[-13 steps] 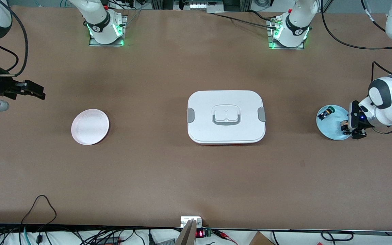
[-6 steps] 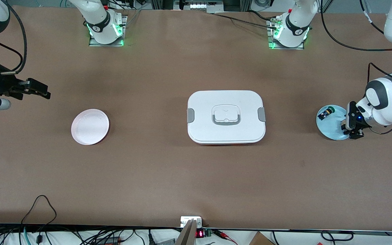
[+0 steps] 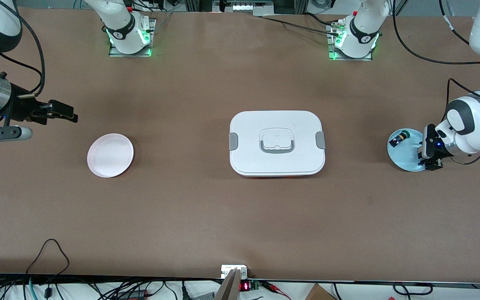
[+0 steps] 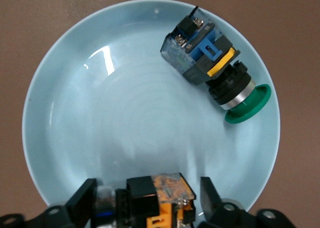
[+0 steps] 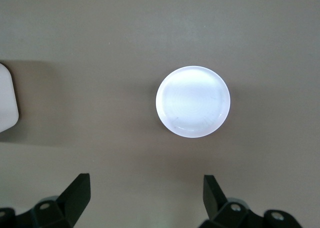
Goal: Transfer orange switch to right arm and place
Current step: 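Close the left gripper on the orange switch while the right gripper advances, then carry the orange switch toward the right gripper above the white box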
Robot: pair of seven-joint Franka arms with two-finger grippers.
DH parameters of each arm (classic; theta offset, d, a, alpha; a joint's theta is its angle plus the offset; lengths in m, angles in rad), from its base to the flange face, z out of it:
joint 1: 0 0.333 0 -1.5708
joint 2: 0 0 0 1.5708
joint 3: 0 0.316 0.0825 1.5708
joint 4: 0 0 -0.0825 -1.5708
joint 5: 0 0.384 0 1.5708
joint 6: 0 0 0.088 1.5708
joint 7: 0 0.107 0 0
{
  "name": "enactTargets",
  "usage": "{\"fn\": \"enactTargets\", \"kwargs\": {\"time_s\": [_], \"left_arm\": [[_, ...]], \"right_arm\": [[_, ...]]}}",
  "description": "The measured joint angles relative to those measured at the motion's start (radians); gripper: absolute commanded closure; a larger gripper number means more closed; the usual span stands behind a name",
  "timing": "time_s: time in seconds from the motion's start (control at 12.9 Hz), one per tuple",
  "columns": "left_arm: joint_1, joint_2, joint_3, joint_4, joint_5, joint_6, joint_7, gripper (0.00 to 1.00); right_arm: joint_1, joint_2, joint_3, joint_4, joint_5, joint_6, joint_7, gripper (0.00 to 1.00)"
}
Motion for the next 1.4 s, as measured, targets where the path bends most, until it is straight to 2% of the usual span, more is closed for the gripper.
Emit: {"fn": "enactTargets", "kwargs": {"time_s": [0.39, 0.62, 0.93, 1.16, 1.4], "left_arm": [[0.0, -0.001, -0.011, 0.013, -0.001, 0.003, 0.043, 0.97], [0.001, -0.004, -0.023, 0.031, -0.071, -0.025, 0.048, 1.0], [0.0, -0.018, -0.1, 0.084, -0.373, -0.232, 0.061, 1.0], [-0.009, -0.031, -0.132, 0.115, -0.635, -0.45, 0.063, 1.0], [-0.027, -0.037, -0.153, 0.132, -0.906, -0.624, 0.065, 1.0]], "right_arm": [[0.053, 0.019, 0.004, 0.0, 0.004, -0.003, 0.0, 0.0], [0.076, 0.038, 0.005, 0.0, 0.045, -0.002, 0.0, 0.0], [0.075, 0.069, 0.003, 0.0, 0.161, -0.002, 0.0, 0.0], [0.073, 0.104, 0.002, -0.001, 0.352, -0.002, 0.0, 0.0], [0.079, 0.139, 0.003, -0.001, 0.627, -0.003, 0.0, 0.0]]}}
